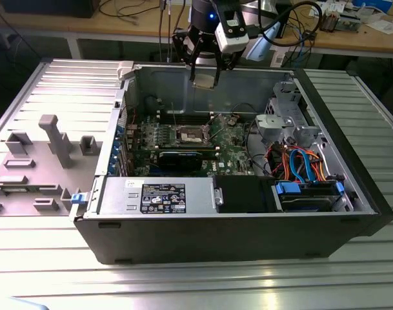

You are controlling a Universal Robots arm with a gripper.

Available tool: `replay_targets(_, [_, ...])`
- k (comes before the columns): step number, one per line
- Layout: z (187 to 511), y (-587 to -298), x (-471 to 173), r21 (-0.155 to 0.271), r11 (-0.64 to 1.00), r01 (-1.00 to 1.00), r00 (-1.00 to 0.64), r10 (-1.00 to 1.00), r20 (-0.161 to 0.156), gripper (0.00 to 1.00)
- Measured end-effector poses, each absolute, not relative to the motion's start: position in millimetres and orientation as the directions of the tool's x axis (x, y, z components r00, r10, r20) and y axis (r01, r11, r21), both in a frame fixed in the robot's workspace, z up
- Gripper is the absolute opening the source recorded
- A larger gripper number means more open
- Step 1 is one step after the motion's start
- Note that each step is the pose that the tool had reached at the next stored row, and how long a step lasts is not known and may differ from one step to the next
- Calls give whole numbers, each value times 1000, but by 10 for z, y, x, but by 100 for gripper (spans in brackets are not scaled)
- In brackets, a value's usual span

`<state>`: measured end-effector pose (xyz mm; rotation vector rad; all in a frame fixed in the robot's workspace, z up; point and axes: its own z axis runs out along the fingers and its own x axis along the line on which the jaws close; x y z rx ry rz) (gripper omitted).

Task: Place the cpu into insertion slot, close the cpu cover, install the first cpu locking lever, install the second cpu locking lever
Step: 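Place the cpu into insertion slot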

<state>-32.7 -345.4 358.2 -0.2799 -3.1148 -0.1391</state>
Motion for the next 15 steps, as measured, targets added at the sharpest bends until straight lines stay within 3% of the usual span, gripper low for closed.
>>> replay_targets(15, [3571,-3454,-327,87,976,200,-980,199,19,54])
